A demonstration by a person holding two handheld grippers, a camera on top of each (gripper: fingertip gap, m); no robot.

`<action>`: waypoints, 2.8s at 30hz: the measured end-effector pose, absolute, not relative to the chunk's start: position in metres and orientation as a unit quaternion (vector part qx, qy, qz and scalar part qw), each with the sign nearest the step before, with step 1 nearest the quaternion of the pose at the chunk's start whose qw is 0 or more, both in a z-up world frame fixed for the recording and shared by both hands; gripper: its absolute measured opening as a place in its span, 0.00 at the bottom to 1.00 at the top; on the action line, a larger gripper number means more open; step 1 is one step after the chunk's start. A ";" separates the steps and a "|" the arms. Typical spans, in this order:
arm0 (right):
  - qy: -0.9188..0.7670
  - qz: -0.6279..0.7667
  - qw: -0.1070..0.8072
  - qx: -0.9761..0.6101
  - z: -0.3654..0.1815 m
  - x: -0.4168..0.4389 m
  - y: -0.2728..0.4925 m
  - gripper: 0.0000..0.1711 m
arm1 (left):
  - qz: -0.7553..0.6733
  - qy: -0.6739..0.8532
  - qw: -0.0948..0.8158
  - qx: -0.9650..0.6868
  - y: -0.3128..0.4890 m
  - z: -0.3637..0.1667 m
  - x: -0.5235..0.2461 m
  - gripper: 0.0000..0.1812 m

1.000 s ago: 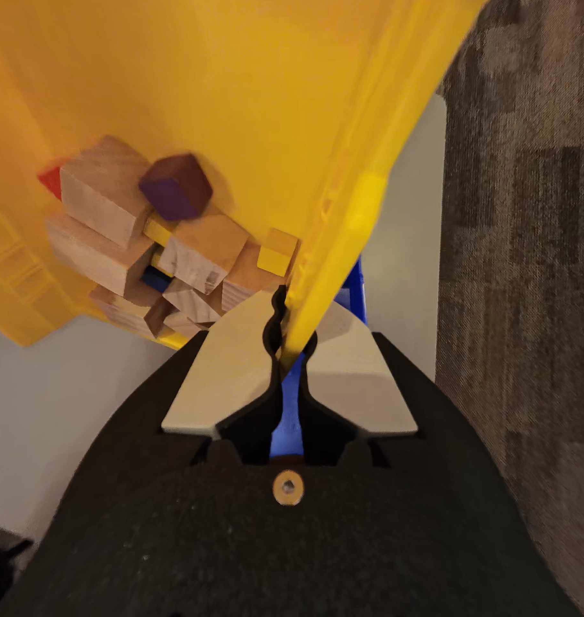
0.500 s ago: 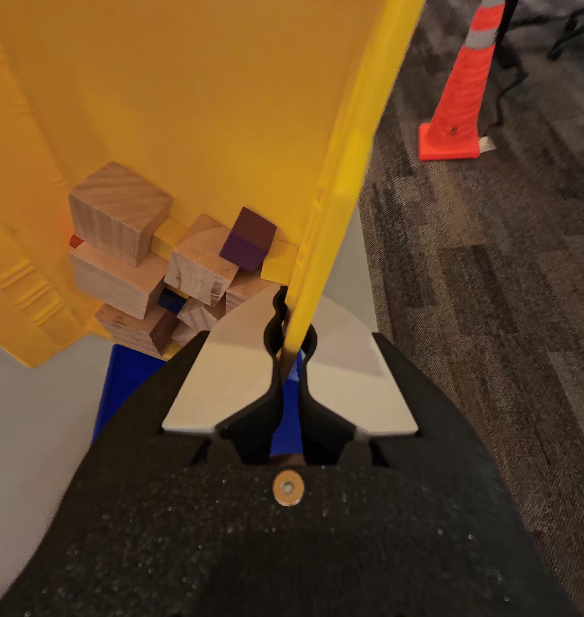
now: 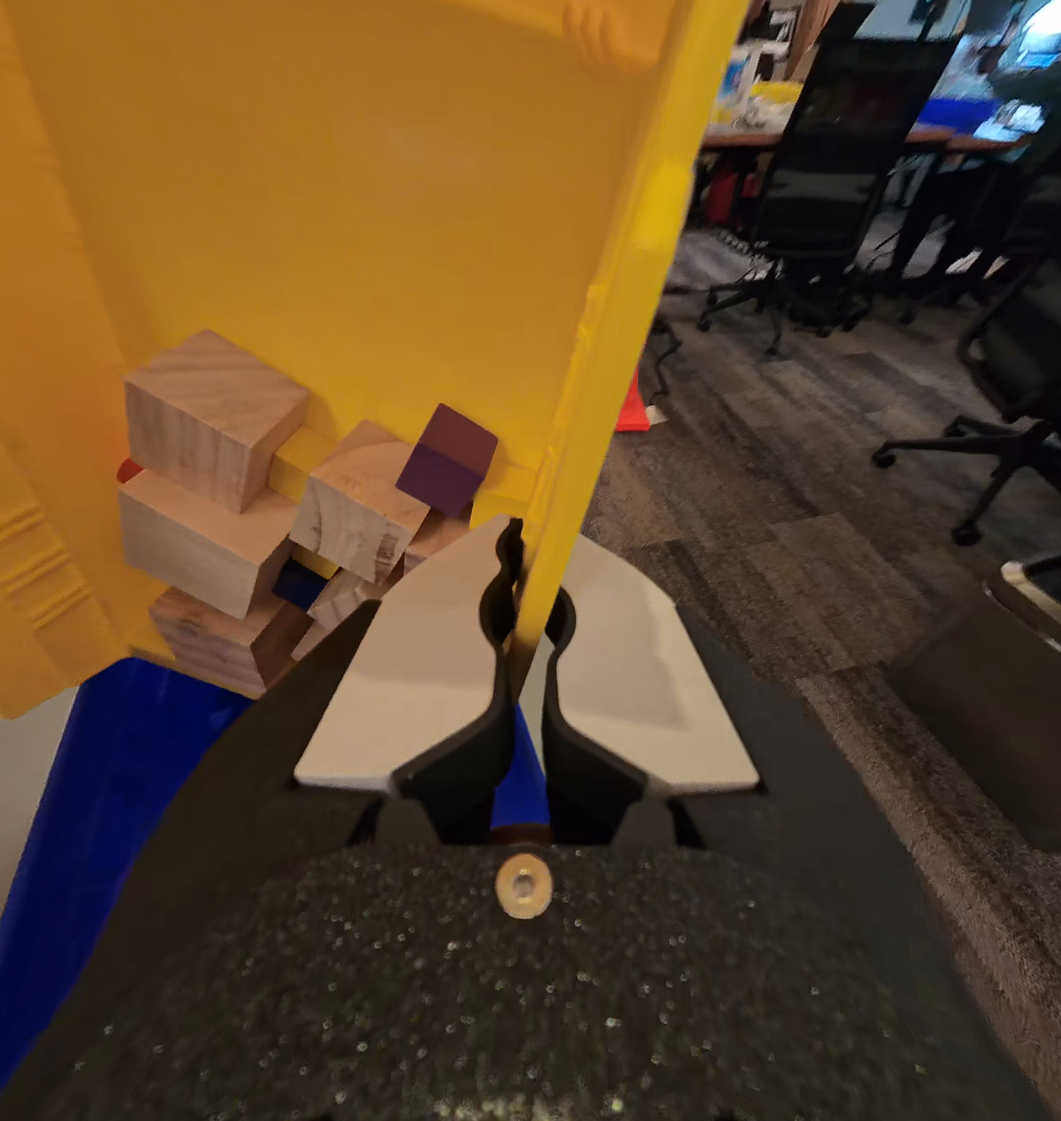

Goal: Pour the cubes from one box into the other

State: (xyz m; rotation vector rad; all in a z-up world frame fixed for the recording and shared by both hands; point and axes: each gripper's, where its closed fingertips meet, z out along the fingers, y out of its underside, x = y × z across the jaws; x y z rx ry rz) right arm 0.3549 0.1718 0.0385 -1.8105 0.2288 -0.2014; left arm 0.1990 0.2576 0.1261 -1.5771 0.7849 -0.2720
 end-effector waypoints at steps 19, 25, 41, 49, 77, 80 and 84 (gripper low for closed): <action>0.037 -0.117 0.679 -0.723 0.068 0.356 0.195 0.02 | -0.129 0.265 0.705 -0.645 0.257 0.141 0.182 0.02; 0.040 -0.118 0.708 -0.696 0.065 0.354 0.187 0.02 | -0.122 0.257 0.739 -0.610 0.243 0.138 0.179 0.01; 0.006 -0.102 0.714 -0.692 0.088 0.338 0.192 0.02 | -0.143 0.213 0.738 -0.624 0.242 0.136 0.153 0.02; 0.001 -0.082 0.705 -0.704 0.090 0.334 0.195 0.03 | -0.133 0.214 0.743 -0.620 0.242 0.141 0.150 0.02; -0.041 -0.176 0.755 -0.631 0.137 0.340 0.182 0.03 | -0.219 0.156 0.771 -0.578 0.238 0.142 0.151 0.02; -0.047 -0.175 0.749 -0.638 0.131 0.338 0.184 0.03 | -0.224 0.148 0.768 -0.581 0.240 0.135 0.149 0.02; -0.046 -0.168 0.747 -0.641 0.130 0.336 0.186 0.02 | -0.228 0.145 0.763 -0.587 0.241 0.129 0.148 0.02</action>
